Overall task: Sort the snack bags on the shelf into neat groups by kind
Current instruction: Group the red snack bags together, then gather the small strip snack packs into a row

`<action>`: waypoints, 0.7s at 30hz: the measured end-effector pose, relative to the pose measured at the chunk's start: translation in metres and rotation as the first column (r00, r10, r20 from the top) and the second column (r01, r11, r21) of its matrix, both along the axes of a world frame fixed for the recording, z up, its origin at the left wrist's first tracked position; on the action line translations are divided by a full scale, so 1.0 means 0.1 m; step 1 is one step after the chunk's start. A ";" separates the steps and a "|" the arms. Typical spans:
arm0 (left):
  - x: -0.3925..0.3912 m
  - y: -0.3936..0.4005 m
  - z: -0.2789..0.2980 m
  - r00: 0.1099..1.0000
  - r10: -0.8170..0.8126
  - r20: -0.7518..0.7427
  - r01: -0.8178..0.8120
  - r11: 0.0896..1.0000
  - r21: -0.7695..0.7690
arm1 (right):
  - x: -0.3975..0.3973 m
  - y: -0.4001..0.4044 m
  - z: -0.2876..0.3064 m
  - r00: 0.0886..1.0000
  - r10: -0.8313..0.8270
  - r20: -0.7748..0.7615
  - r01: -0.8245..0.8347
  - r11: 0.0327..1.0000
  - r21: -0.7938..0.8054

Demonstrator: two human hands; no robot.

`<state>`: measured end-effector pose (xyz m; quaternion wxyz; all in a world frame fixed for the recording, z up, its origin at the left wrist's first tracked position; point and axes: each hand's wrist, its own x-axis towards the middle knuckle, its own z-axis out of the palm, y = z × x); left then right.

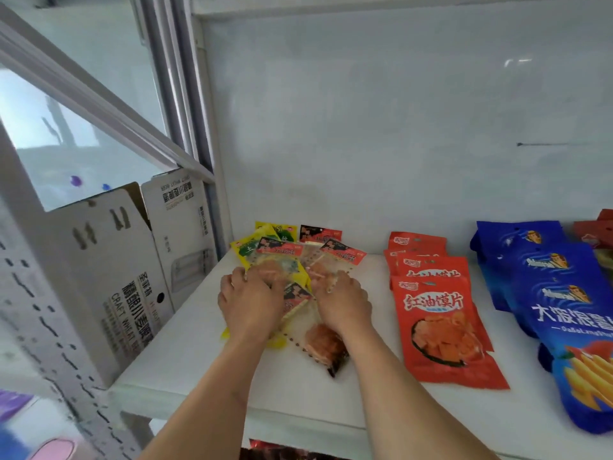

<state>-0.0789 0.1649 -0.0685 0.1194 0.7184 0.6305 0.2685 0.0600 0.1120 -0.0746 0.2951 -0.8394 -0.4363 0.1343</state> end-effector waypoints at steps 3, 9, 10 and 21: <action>-0.12 0.30 0.00 1.000 -0.011 0.023 0.013 0.997 -0.078 | -0.10 0.20 -0.02 0.997 -0.081 -0.001 0.081 0.997 -0.010; -0.26 0.80 -0.06 0.995 -0.100 -0.030 0.093 0.980 -0.178 | -0.28 0.50 -0.05 0.992 -0.117 0.036 0.119 0.992 -0.051; -0.29 0.85 -0.08 0.994 -0.109 -0.027 0.103 0.978 -0.181 | -0.31 0.55 -0.04 0.992 -0.124 0.029 0.125 0.991 -0.052; -0.50 1.10 -0.03 0.990 -0.137 -0.036 0.127 0.969 -0.211 | -0.29 0.69 0.09 0.959 -0.139 -0.245 0.166 0.981 0.095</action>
